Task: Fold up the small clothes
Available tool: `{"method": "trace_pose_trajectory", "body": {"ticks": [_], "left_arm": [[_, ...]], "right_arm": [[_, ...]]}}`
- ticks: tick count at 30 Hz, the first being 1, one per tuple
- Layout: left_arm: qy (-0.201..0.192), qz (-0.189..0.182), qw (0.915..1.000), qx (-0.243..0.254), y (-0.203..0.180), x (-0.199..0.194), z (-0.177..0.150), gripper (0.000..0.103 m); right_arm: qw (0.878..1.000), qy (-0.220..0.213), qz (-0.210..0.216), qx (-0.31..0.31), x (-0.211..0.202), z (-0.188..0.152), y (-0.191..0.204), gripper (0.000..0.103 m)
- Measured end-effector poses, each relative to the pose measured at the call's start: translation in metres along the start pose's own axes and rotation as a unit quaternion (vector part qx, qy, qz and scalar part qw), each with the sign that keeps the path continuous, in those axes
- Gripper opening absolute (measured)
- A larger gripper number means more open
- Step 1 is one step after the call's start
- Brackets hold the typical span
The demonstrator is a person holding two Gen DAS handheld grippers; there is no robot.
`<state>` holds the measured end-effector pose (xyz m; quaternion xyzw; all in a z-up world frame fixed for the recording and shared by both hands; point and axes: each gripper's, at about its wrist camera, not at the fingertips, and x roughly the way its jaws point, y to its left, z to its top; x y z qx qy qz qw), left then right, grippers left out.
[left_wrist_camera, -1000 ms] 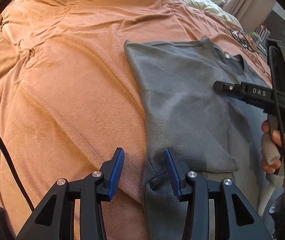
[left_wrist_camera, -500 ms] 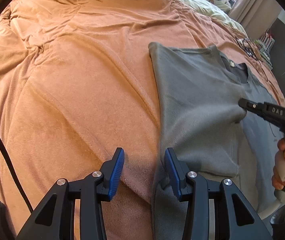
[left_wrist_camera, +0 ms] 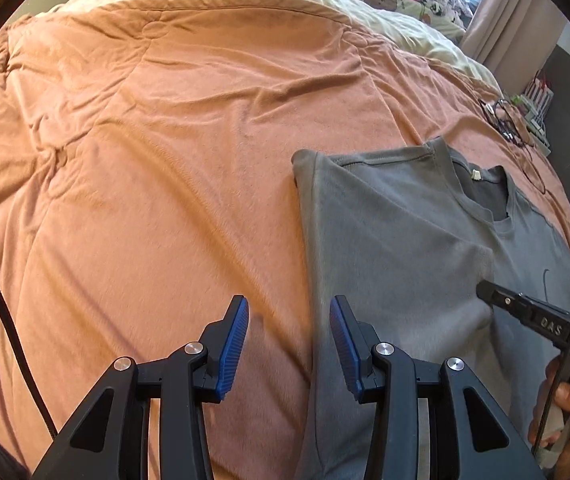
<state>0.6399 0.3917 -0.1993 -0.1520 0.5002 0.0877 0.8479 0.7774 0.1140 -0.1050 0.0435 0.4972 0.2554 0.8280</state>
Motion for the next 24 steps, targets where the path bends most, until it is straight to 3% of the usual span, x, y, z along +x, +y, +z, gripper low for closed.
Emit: {"method": "trace_pose_trajectory", "body": {"ticks": [10,20,23,24], "left_arm": [[0.007,0.004,0.9997,0.025,-0.013,0.039,0.021,0.045],[-0.015,-0.002,0.9999,0.005,-0.004,0.061,0.051,0.045],[-0.022,0.007,0.9996,0.016,-0.006,0.066,0.060,0.041],[-0.023,0.006,0.9995,0.021,-0.005,0.067,0.063,0.030]], "right_arm": [[1.000,0.003,-0.003,-0.024,0.005,0.003,0.009,0.000],[0.999,0.013,0.002,-0.040,0.012,0.010,0.012,0.000],[0.999,0.013,0.004,-0.041,0.014,0.012,0.012,0.000],[0.999,0.013,0.006,-0.041,0.015,0.013,0.013,0.000]]}}
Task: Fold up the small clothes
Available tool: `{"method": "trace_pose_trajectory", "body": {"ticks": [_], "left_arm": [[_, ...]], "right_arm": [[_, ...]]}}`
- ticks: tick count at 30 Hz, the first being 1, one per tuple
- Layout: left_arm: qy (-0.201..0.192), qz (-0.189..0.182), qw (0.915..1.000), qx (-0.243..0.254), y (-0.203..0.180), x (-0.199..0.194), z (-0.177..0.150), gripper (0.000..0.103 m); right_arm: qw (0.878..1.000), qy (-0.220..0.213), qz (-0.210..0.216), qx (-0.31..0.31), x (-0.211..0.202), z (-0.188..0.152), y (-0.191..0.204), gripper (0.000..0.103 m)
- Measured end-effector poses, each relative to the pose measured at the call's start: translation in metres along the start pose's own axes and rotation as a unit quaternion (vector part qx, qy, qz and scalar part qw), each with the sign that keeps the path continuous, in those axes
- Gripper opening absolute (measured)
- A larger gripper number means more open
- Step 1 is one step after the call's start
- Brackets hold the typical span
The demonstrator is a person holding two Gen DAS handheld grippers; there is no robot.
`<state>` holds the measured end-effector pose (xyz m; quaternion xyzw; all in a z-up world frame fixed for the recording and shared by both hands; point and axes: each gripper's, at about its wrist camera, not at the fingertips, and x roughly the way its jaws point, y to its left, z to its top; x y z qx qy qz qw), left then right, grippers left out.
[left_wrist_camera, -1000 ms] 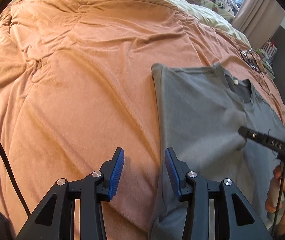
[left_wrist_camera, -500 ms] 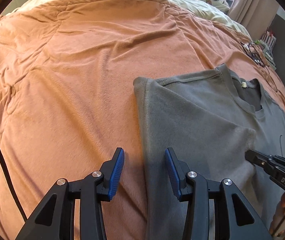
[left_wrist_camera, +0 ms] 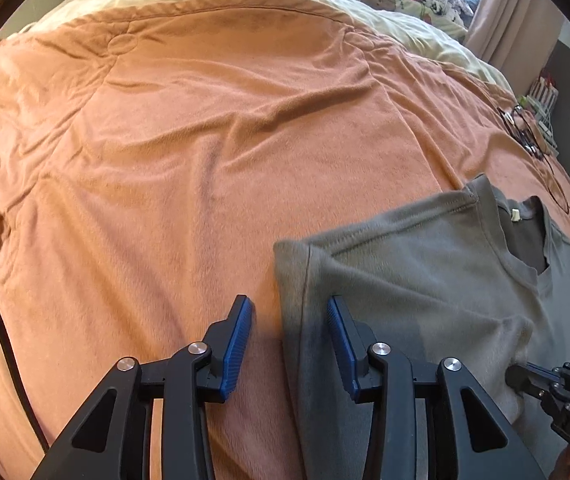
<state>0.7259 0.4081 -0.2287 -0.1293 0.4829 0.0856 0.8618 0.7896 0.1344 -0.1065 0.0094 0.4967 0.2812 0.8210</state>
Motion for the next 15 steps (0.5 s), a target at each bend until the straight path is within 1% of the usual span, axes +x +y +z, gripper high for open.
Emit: {"method": "trace_pose_trajectory", "body": {"ticks": [2,4,6,8,13,14,15], "left_arm": [[0.003,-0.006,1.0000,-0.005,0.003,0.003,0.005,0.016],[-0.007,-0.008,0.9999,-0.007,0.005,0.001,0.007,0.010],[-0.013,0.009,0.9999,-0.005,0.006,0.000,0.008,0.008],[-0.015,0.009,0.9998,-0.011,0.010,0.000,0.007,0.008],[-0.022,0.023,0.9994,-0.015,0.015,0.006,0.006,0.008],[-0.022,0.025,0.9993,-0.018,0.015,0.007,0.006,0.008],[-0.022,0.027,0.9992,-0.018,0.014,0.008,0.006,0.012]], "right_arm": [[1.000,-0.001,0.005,0.002,0.001,0.002,0.000,0.000],[1.000,-0.002,0.008,0.002,0.003,0.003,0.000,0.000],[1.000,-0.003,0.007,-0.001,0.006,0.004,0.002,0.000],[1.000,-0.005,0.007,-0.002,0.007,0.005,0.003,0.000],[1.000,-0.014,-0.001,-0.004,0.012,0.006,0.005,0.000],[1.000,-0.015,-0.001,-0.005,0.014,0.007,0.005,0.000],[1.000,-0.016,0.000,-0.005,0.015,0.008,0.004,0.000]]}}
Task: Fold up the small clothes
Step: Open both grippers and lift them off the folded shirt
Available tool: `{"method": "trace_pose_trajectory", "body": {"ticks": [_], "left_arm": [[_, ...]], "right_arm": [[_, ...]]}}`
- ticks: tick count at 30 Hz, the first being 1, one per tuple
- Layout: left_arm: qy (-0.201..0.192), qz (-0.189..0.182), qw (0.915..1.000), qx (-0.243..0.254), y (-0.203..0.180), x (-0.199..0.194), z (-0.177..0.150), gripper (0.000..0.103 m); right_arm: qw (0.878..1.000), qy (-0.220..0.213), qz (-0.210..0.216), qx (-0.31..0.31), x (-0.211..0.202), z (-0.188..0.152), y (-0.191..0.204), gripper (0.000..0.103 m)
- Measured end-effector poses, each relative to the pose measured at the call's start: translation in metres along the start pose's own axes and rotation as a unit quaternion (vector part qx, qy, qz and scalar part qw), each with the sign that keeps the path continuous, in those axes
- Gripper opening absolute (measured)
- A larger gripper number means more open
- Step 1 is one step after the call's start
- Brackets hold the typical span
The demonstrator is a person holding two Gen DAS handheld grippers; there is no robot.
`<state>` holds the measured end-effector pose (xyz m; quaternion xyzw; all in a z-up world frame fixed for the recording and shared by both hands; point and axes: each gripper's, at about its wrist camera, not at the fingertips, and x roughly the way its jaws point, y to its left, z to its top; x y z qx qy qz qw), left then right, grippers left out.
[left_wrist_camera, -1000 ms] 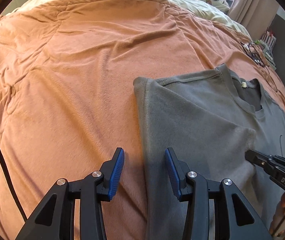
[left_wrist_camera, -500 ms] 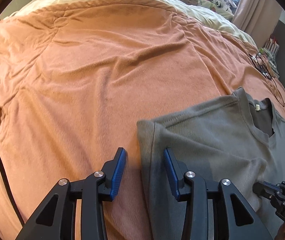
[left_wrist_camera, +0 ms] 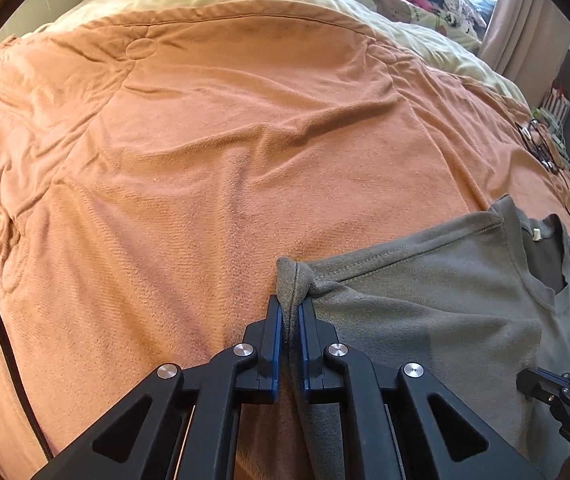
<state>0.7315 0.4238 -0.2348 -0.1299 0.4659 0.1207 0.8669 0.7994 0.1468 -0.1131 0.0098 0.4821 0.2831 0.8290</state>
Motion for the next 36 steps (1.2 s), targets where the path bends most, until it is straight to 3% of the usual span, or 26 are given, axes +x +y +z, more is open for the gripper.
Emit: {"method": "trace_pose_trajectory", "body": {"ticks": [2,4,5,6,8,9,10,15,22,30,36], "left_arm": [[0.005,0.006,1.0000,0.003,-0.002,-0.001,0.000,0.013],[0.014,0.010,0.9998,0.001,-0.002,-0.004,0.000,0.023],[0.021,0.011,0.9997,0.001,-0.001,-0.006,-0.001,0.034],[0.026,0.013,0.9996,0.000,0.001,-0.008,-0.003,0.045],[0.026,0.012,0.9996,-0.005,0.003,-0.015,-0.010,0.051],[0.027,0.008,0.9996,-0.007,0.005,-0.018,-0.014,0.051],[0.030,0.002,0.9995,-0.009,0.006,-0.021,-0.019,0.051],[0.040,-0.013,0.9991,0.002,0.005,-0.040,-0.044,0.051],[0.067,-0.042,0.9967,0.017,-0.004,-0.064,-0.080,0.051],[0.094,-0.016,0.9934,0.065,-0.016,-0.079,-0.117,0.051],[0.097,-0.011,0.9936,0.057,-0.006,-0.092,-0.139,0.052]], "right_arm": [[1.000,0.001,0.008,0.008,0.000,0.002,-0.003,0.000],[1.000,0.001,0.013,0.017,-0.003,0.002,-0.006,0.002],[1.000,-0.002,0.010,0.019,-0.005,0.002,-0.007,0.004],[1.000,-0.008,0.000,0.022,-0.009,0.000,-0.008,0.010],[0.999,-0.014,0.009,0.028,-0.015,-0.003,-0.009,0.029],[0.999,-0.016,0.012,0.031,-0.018,-0.005,-0.008,0.044],[0.999,-0.020,0.012,0.033,-0.022,-0.007,-0.008,0.050],[0.999,-0.017,0.032,0.034,-0.034,-0.023,-0.001,0.050],[1.000,-0.002,0.014,0.001,-0.045,-0.046,0.020,0.050],[0.999,0.020,-0.012,-0.030,-0.050,-0.075,0.044,0.047],[0.999,0.026,-0.036,-0.030,-0.052,-0.098,0.050,0.041]]}}
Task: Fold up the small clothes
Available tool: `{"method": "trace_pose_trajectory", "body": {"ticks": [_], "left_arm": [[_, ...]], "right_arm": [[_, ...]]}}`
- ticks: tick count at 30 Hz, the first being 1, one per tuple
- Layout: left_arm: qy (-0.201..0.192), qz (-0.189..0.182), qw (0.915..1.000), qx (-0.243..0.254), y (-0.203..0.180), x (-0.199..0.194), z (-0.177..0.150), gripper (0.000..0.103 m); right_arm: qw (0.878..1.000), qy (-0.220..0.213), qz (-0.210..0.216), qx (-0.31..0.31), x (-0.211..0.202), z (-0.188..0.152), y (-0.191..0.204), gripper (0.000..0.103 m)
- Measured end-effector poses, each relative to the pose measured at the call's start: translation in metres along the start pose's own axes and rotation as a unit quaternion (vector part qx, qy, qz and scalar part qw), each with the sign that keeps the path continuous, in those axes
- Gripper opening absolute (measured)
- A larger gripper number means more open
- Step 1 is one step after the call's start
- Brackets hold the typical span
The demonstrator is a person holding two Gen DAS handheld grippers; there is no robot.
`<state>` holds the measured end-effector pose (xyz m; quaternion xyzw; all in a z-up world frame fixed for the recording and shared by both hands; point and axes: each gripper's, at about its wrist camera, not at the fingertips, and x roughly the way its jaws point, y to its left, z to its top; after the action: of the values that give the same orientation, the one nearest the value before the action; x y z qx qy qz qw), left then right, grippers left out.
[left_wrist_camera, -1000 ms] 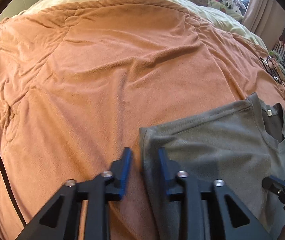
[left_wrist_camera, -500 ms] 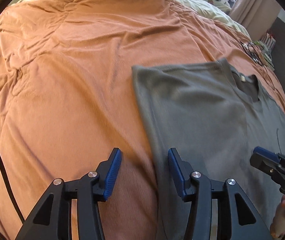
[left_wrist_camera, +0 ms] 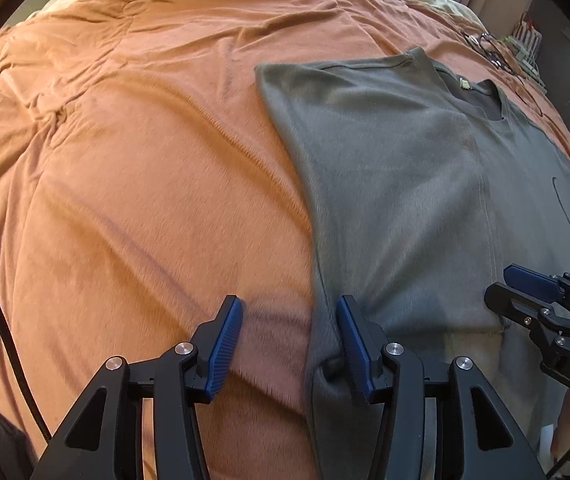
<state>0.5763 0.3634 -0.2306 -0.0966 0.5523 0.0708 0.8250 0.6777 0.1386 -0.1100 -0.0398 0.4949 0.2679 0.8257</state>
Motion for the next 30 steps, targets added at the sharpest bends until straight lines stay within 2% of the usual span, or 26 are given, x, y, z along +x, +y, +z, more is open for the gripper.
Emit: {"method": "trace_pose_trajectory", "body": {"ticks": [5,7,11,18,20,22,27,30], "left_arm": [[0.007,0.020,0.9997,0.012,-0.004,-0.010,-0.013,0.052],[0.011,0.030,0.9994,0.010,-0.006,-0.015,-0.015,0.052],[0.024,0.071,0.9969,0.024,-0.015,-0.027,-0.019,0.052],[-0.001,0.051,0.9987,0.003,-0.032,-0.069,-0.021,0.052],[-0.005,0.042,0.9991,-0.002,-0.040,-0.078,-0.021,0.052],[-0.008,0.034,0.9994,-0.003,-0.050,-0.086,-0.020,0.053],[-0.025,0.022,0.9994,0.000,-0.081,-0.105,-0.018,0.079],[-0.030,0.024,0.9992,0.002,-0.103,-0.110,-0.017,0.081]], "right_arm": [[1.000,0.006,-0.015,-0.010,-0.010,-0.015,0.011,0.041],[1.000,0.007,-0.010,-0.002,-0.017,-0.019,0.009,0.041],[0.999,-0.002,0.019,0.025,-0.039,-0.025,-0.006,0.041],[0.994,-0.026,0.068,0.086,-0.089,-0.043,-0.045,0.041],[0.991,-0.039,0.071,0.105,-0.105,-0.051,-0.061,0.049],[0.987,-0.053,0.079,0.127,-0.119,-0.060,-0.078,0.064],[0.981,-0.081,0.074,0.160,-0.156,-0.078,-0.112,0.065],[0.975,-0.105,0.070,0.183,-0.181,-0.093,-0.137,0.065]]}}
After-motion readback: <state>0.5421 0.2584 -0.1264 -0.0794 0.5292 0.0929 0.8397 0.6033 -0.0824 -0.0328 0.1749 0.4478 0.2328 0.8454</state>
